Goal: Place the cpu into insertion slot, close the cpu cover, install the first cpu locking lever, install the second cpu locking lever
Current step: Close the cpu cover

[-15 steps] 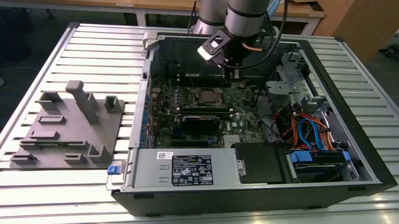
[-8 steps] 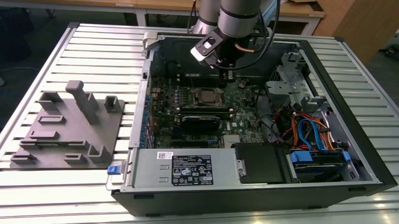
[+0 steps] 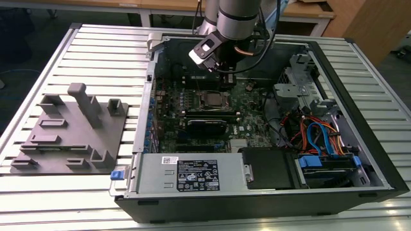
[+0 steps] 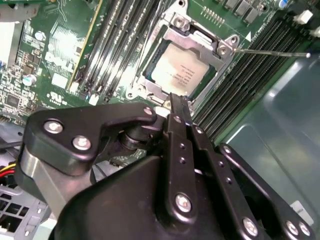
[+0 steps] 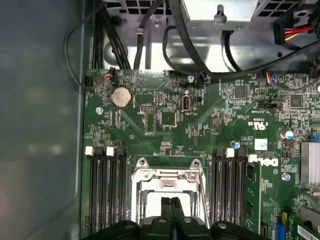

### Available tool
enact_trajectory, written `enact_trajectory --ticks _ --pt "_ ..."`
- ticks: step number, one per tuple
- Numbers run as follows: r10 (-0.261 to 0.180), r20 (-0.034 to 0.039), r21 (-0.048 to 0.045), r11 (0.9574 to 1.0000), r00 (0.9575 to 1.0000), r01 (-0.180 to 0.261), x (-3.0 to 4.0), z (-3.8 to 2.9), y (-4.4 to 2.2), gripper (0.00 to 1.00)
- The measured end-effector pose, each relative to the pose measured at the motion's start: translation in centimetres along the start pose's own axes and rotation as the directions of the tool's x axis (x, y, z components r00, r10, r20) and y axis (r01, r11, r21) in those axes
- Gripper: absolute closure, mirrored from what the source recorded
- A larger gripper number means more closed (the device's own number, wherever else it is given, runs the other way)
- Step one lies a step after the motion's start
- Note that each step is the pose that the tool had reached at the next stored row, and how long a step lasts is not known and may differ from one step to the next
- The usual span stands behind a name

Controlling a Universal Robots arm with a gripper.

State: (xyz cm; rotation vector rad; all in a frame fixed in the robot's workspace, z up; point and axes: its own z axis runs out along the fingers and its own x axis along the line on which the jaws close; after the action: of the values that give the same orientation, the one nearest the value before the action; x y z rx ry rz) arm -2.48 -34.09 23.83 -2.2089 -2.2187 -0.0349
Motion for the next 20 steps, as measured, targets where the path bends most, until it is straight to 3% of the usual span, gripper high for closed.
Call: enact_trajectory --ticks 8,20 --pt "0.0 -0.0003 -0.0001 1.0 1.0 0.0 0.0 0.06 -0.19 0.9" --pt "-0.001 -0.0003 -0.0001 1.0 1.0 0.001 -0.01 0.21 -1.35 0.9"
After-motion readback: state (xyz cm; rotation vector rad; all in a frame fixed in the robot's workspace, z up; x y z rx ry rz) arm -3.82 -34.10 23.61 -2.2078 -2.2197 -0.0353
